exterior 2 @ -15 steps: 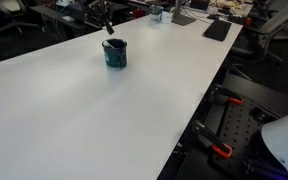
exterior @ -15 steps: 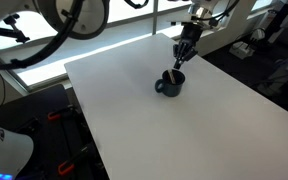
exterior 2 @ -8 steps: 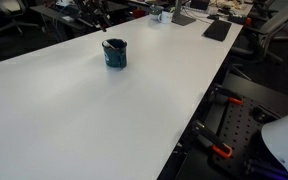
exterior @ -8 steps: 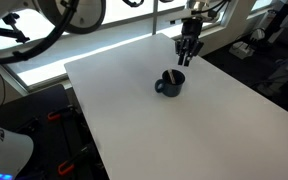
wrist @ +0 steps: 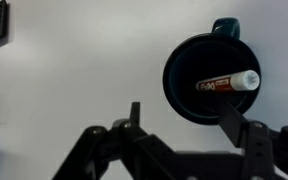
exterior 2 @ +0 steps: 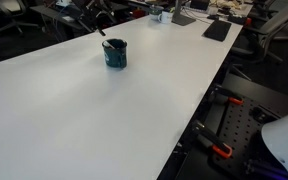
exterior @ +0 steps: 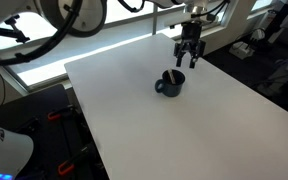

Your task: Remove the marker from the cup

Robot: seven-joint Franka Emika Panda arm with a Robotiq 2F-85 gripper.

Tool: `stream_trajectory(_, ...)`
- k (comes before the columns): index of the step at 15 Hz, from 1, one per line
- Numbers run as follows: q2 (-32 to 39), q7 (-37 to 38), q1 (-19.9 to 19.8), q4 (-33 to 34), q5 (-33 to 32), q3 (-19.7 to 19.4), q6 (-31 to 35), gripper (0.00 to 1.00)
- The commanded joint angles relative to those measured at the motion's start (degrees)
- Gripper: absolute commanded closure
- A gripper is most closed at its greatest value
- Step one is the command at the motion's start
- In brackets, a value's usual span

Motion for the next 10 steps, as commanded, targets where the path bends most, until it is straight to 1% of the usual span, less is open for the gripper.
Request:
stream_trajectory(1,0.5,-2.0,0.9,0.1,-2.7,-1.0,1.1,0.00)
stream_trajectory(3,0.6,-2.1,0.8,0.1,-3.3,-0.6,1.7,0.00)
stream_trajectory(5,0.1,0.2,-0.6,0.2,-0.5,1.3,2.2,0.00)
stream_trajectory(10,-0.2,2.0,-2.9,0.2,4.1,3.3,3.5,0.00)
